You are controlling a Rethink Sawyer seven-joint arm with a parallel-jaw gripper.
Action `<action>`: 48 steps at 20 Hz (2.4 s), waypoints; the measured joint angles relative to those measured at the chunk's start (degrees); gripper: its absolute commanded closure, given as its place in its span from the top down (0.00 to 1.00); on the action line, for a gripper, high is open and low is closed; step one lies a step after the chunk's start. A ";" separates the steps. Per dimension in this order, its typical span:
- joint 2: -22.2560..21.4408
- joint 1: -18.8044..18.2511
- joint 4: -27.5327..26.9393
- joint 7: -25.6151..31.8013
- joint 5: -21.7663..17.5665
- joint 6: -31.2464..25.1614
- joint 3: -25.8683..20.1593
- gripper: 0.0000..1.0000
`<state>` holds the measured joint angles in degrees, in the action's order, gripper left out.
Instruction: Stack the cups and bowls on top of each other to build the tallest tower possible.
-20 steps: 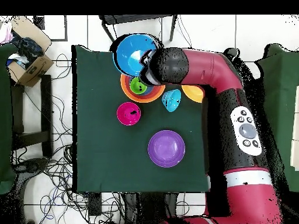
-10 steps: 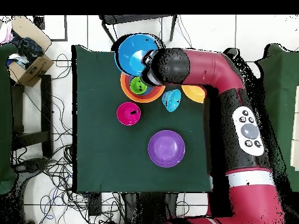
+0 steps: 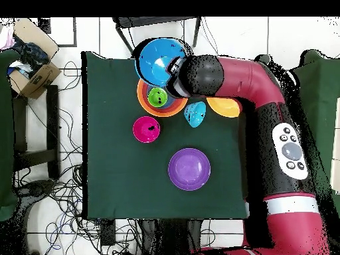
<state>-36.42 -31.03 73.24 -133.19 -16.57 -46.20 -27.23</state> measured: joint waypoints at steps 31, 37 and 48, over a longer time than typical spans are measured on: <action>-0.15 -6.91 8.94 0.00 -0.65 6.46 -10.04 0.00; -0.14 -7.13 8.95 0.00 -0.91 6.46 -10.53 0.00; -0.15 -7.40 8.96 0.00 -2.71 6.46 -10.78 0.00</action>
<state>-36.57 -38.43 82.19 -133.19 -19.28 -39.75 -38.01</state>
